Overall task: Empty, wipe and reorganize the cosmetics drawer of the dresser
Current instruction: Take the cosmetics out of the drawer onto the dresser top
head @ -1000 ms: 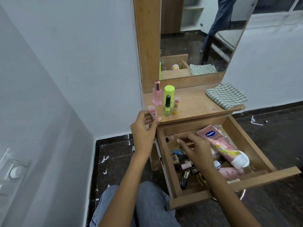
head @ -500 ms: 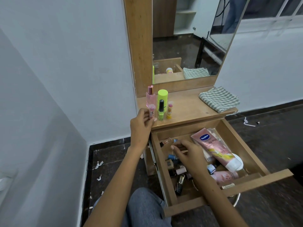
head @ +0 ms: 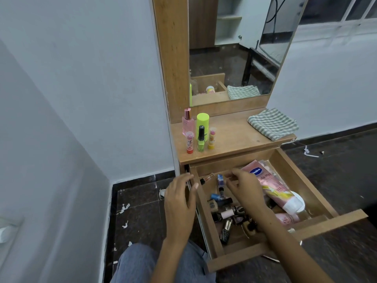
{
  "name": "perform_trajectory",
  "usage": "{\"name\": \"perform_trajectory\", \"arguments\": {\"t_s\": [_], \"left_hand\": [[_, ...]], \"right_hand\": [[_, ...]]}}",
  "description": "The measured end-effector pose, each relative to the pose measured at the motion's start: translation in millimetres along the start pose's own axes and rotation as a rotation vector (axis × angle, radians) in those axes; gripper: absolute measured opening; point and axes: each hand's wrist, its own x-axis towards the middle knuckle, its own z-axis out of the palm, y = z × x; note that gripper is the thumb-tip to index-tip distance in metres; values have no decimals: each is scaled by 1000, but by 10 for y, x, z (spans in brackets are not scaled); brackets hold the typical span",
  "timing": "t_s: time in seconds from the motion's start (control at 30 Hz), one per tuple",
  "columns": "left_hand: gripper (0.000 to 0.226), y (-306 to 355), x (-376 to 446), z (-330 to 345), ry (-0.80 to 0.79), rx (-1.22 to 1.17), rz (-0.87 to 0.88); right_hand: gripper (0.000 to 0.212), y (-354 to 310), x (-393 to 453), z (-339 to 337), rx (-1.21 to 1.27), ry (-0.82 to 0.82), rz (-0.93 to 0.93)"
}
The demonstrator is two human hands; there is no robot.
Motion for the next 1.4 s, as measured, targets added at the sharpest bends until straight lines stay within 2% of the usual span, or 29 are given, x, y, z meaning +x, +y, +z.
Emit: {"name": "perform_trajectory", "arguments": {"t_s": [0.13, 0.3, 0.5, 0.6, 0.73, 0.8, 0.87, 0.97, 1.1, 1.23, 1.4], "left_hand": [[23, 29, -109, -40, 16, -11, -35], [21, 93, -97, -50, 21, -27, -52], [25, 173, -47, -14, 9, -34, -50], [25, 196, -6, -1, 16, -43, -42], [29, 206, 101, 25, 6, -36, -51], [37, 221, 185, 49, -42, -13, -39], [40, 250, 279, 64, -67, -15, -18], [31, 322, 421, 58, -12, -82, 16], [18, 336, 571, 51, 106, -145, -62], [25, 182, 709, 105, 245, -110, -219], [25, 67, 797, 182, 238, -15, -264]], "right_hand": [[18, -135, 170, 97, -263, -206, -170], [24, -325, 338, 258, -548, -388, -392], [25, -250, 369, 395, -656, -388, -462], [24, -157, 330, 305, -457, -290, -367], [20, -224, 211, -35, 185, -76, -164], [23, -365, 155, -218, 472, -65, -86], [23, -511, 139, -348, 627, -71, -81], [24, -668, 150, -435, 813, -111, -95], [28, -692, 185, -401, 781, -67, -122], [19, -506, 67, -316, 603, 31, -94], [14, -251, -140, -243, 469, 36, -59]]}}
